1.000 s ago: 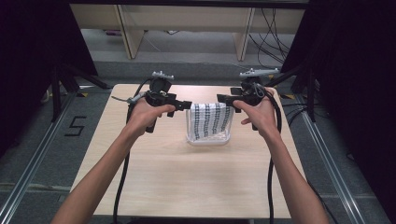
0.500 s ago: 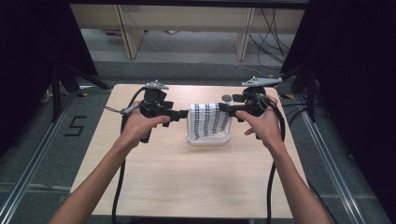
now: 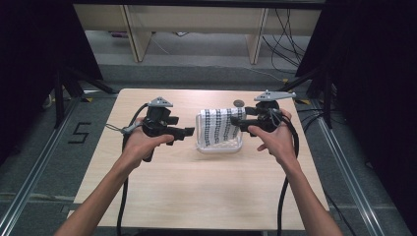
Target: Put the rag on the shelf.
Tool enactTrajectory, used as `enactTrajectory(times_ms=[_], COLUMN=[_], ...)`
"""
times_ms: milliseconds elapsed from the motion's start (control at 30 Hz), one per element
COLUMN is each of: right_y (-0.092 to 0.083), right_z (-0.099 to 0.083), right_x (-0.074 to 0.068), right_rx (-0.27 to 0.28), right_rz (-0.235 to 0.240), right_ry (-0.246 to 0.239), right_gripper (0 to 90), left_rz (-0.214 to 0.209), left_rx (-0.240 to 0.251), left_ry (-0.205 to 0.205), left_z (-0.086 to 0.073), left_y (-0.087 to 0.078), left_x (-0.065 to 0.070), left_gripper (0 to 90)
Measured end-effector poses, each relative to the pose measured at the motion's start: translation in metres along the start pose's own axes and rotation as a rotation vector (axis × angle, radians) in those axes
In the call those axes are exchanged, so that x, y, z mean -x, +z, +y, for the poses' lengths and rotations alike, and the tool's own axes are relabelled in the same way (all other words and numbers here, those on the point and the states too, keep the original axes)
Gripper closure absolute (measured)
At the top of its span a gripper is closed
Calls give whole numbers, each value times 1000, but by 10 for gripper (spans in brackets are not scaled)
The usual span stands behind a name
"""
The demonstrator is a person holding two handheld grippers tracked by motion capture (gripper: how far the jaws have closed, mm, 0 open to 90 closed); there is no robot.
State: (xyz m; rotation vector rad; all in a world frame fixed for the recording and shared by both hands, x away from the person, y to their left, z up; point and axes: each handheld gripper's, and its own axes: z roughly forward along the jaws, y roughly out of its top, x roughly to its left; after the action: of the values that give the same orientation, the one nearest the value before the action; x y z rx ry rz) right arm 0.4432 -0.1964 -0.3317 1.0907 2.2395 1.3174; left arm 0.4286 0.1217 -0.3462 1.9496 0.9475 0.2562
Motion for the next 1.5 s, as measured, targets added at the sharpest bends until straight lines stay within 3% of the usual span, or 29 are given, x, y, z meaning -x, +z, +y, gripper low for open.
enactTrajectory(times_ms=[100,200,267,300,367,400,500,700,800,867,933,967,1033,1067,1133,1200,1233,1333,1367,1400,1467,1500], right_y=[-1,-1,-3,-4,-4,-5,-7,-7,-8,-6,-7,-6,-5,-6,-6,-7,-8,-8,-8,-9,-9,-9], right_z=[-4,-6,-8,-10,-12,-14,-19,-31,-37,-40,-41,-43,-44,-44,-47,-49,-52,-54,-55,-56,-57,-58], right_x=[-1,-3,-5,-7,-8,-11,-14,-22,-26,-25,-26,-27,-25,-27,-26,-29,-27,-29,-28,-29,-27,-30], right_rx=[-6,8,11,10,16,10,1,9,10,22,7,16,16,2,5,4,7,3,-1,-6,4,-6], right_rz=[7,10,23,16,26,30,37,51,60,54,59,49,70,65,68,72,57,69,59,63,52,77], right_ry=[4,4,3,18,-5,15,6,6,20,-6,12,34,9,32,14,37,6,20,-1,10,-13,26], right_gripper=[304,304,302,301,298,295,286,280,280,280,280,280,279,279,279,278,278,279,278,278,277,276], left_rz=[9,-17,-13,-13,5,3,-15,-20,-30,-17,-23,-15,-14,-21,-29,-22,-20,-24,-23,-29,-13,-12], left_rx=[8,11,18,12,1,11,36,31,40,42,46,38,26,28,12,16,12,4,2,-15,-1,-5], left_ry=[8,4,14,22,53,54,37,62,50,51,50,49,60,54,72,65,66,70,69,86,73,79], left_z=[-5,-10,-14,-16,-19,-21,-26,-38,-43,-47,-51,-53,-56,-58,-60,-63,-65,-67,-67,-67,-69,-69], left_y=[0,-2,-3,-3,-5,-5,-7,-10,-11,-12,-12,-12,-11,-10,-9,-8,-6,-5,-5,-5,-4,-4], left_x=[3,4,7,8,9,10,14,17,17,17,17,17,17,17,17,18,18,17,17,15,16,16], left_gripper=[244,237,234,230,224,221,219,215,215,214,214,214,214,214,214,214,214,212,212,212,212,212])
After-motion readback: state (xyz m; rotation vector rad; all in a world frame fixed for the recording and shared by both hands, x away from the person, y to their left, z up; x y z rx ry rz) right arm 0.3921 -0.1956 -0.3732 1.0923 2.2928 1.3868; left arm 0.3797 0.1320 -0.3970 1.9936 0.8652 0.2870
